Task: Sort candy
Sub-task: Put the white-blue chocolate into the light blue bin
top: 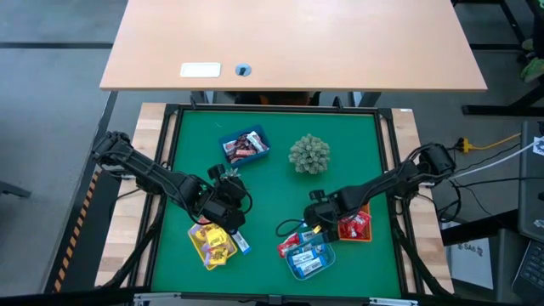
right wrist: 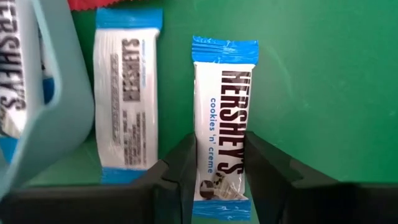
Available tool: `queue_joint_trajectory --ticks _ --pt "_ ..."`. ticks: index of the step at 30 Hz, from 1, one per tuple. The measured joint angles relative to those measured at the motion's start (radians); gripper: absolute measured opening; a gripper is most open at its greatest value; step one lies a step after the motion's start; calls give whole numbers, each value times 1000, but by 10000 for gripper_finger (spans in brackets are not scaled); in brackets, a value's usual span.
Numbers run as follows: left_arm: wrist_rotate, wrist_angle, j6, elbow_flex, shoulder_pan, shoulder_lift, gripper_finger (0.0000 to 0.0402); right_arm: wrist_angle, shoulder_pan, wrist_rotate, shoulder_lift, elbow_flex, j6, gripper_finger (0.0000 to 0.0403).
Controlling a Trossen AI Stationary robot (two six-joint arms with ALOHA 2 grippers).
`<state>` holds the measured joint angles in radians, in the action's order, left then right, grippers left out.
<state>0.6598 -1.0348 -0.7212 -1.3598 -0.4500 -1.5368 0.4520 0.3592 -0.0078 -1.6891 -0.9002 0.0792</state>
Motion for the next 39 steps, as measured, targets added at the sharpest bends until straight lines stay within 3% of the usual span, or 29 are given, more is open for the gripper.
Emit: queue_joint_trajectory --ticks 11,24,30,39 --pt "0 0 0 0 0 0 130 9 0 0 21 -35 0 115" --pt "0 1 -1 0 0 0 130 297 22 14 24 -323 -26 115" --pt "0 1 -1 0 0 0 130 304 92 -41 25 -394 -26 115" --pt "0 2 -1 0 0 0 130 308 172 -119 25 -397 76 115"
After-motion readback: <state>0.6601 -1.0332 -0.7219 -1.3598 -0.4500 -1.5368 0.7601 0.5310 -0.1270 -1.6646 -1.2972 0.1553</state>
